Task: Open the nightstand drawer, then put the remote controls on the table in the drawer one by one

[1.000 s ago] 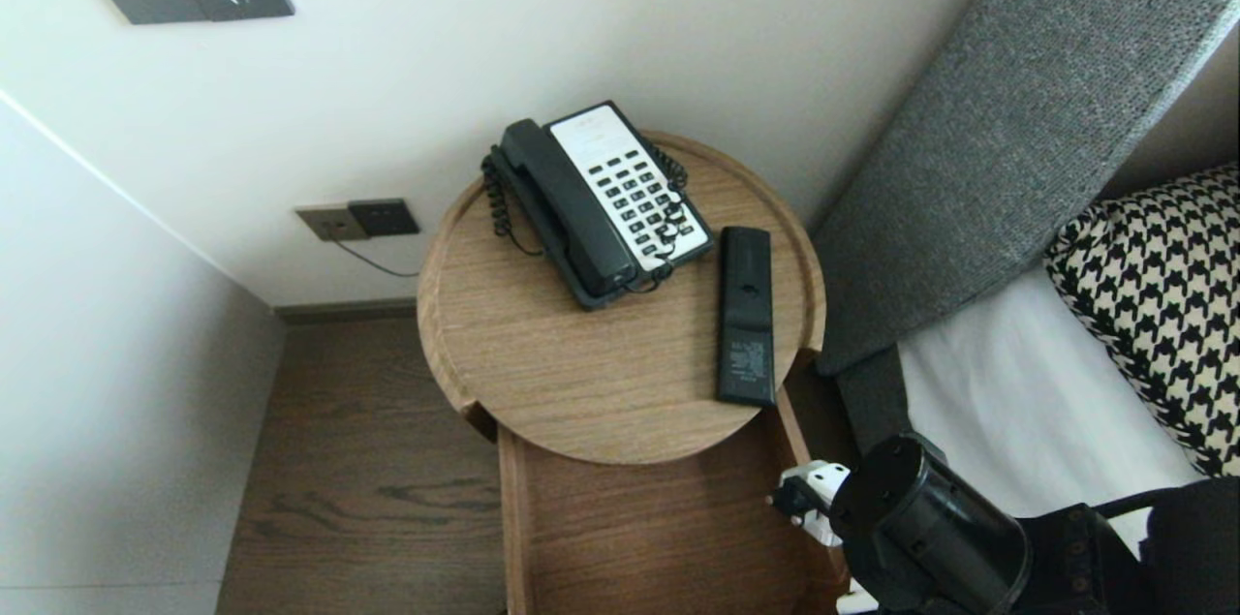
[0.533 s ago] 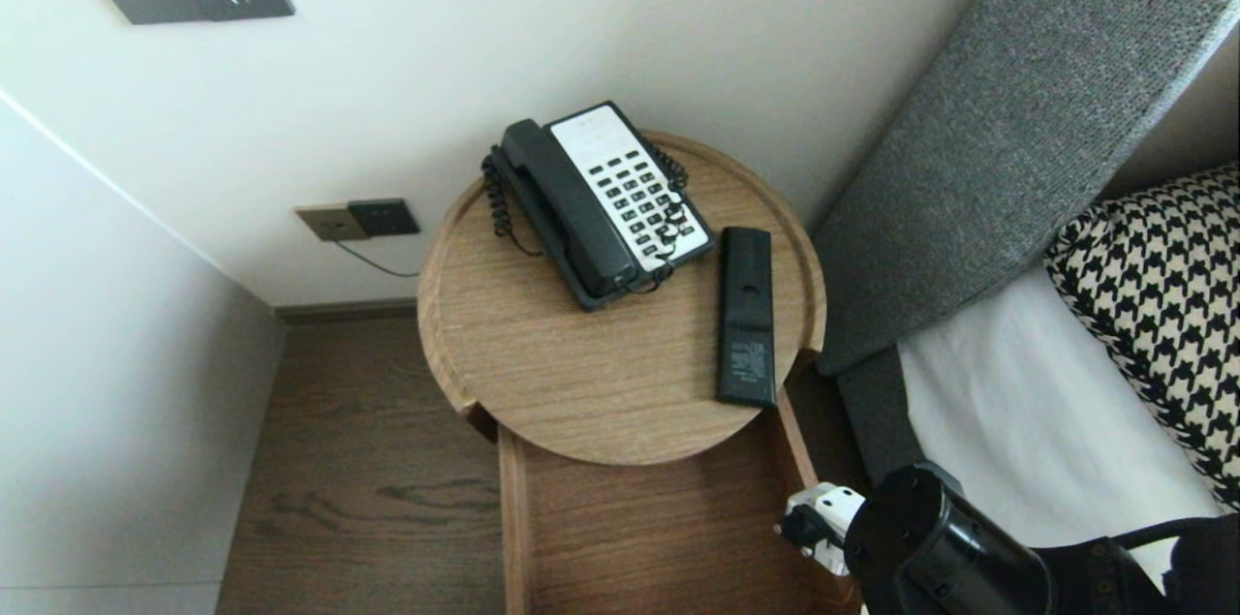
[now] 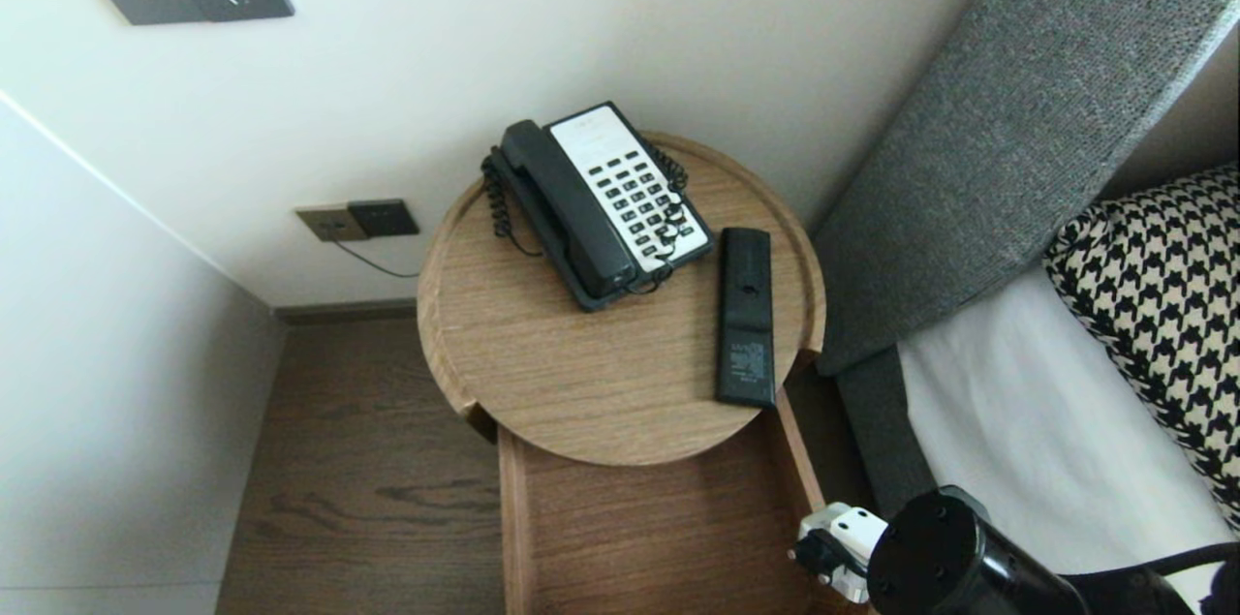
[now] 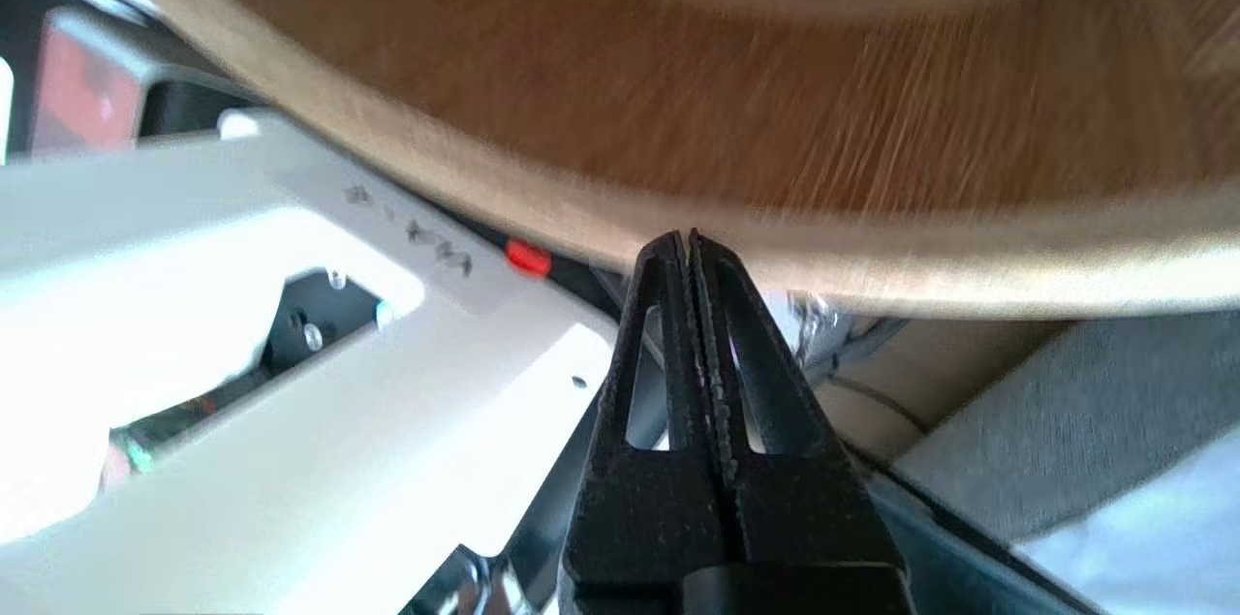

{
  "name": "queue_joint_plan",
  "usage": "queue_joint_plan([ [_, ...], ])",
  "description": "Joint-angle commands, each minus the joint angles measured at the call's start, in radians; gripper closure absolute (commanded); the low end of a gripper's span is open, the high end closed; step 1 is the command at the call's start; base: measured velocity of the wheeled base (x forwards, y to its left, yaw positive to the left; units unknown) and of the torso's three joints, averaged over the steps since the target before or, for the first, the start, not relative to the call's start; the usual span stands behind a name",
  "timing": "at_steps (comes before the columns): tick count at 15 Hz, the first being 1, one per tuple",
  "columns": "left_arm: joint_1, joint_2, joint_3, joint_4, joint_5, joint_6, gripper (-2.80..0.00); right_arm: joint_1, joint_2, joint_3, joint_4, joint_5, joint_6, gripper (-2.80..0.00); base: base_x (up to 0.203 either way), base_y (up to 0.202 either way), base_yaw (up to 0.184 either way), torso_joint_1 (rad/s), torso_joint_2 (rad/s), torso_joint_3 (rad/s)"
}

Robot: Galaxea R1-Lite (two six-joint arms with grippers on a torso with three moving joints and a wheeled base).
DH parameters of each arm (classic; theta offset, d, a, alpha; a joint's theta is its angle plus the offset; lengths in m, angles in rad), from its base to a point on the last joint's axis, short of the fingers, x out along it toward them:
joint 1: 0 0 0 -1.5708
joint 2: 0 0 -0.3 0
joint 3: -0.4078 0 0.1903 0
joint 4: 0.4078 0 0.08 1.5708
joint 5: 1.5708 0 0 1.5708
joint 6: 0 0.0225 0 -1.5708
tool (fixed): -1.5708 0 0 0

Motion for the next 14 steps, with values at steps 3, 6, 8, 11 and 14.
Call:
queue_joint_plan([
  [3,0.0,0.0,0.0,0.0,0.0,0.0,0.0,-0.009,-0.016,-0.027,-0.004,-0.007,0.001,0.0,0.0,0.0,0.0,0.0,0.0,0.0],
  [6,0.0,0.0,0.0,0.0,0.0,0.0,0.0,-0.02,-0.034,-0.056,-0.004,-0.008,0.001,0.0,0.0,0.0,0.0,0.0,0.0,0.0],
  [8,0.0,0.0,0.0,0.0,0.0,0.0,0.0,-0.037,-0.052,-0.072,-0.003,-0.01,0.001,0.0,0.0,0.0,0.0,0.0,0.0,0.0],
  [11,0.0,0.0,0.0,0.0,0.0,0.0,0.0,-0.064,-0.119,-0.137,0.031,-0.014,-0.005,0.0,0.0,0.0,0.0,0.0,0.0,0.0],
  [14,0.0,0.0,0.0,0.0,0.0,0.0,0.0,-0.127,-0.148,-0.274,0.154,-0.018,-0.012,0.0,0.0,0.0,0.0,0.0,0.0,0.0],
])
